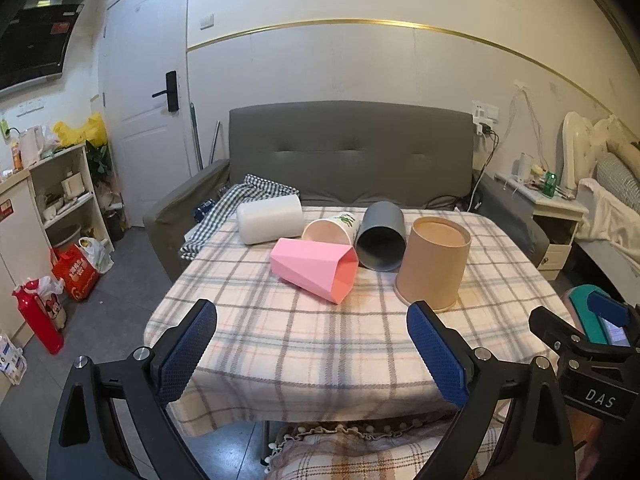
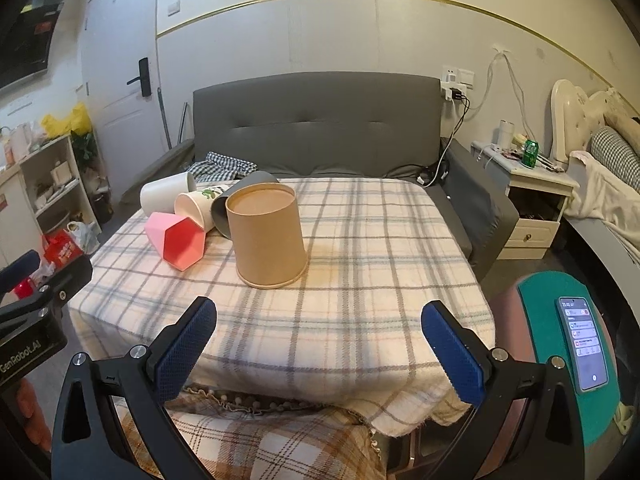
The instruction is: Flip cup upside down
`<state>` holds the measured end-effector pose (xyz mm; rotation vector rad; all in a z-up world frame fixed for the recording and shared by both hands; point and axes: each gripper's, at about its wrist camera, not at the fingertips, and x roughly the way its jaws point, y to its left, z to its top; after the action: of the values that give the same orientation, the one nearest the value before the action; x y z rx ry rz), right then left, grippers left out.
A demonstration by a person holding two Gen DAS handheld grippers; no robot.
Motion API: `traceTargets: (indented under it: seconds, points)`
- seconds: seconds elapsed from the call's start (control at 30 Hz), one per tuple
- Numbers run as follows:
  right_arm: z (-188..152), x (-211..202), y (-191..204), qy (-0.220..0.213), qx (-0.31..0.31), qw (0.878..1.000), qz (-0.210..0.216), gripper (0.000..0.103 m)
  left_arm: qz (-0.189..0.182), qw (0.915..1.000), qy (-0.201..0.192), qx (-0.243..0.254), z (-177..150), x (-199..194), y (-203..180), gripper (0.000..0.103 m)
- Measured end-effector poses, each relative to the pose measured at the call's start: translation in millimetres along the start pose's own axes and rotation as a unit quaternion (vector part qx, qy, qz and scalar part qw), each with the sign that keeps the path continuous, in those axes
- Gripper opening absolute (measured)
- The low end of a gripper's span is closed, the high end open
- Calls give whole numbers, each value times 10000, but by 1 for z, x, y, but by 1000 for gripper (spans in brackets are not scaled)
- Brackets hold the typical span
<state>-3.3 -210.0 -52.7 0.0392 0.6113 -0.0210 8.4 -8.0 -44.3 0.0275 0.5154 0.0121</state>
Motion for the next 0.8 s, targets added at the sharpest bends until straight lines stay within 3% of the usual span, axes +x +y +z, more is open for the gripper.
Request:
traceTargets:
  seconds: [0.8]
  points:
    - [-2,0,-2,-6,83,10000,23,103,23,9999,135,72,-9,2,-3,99]
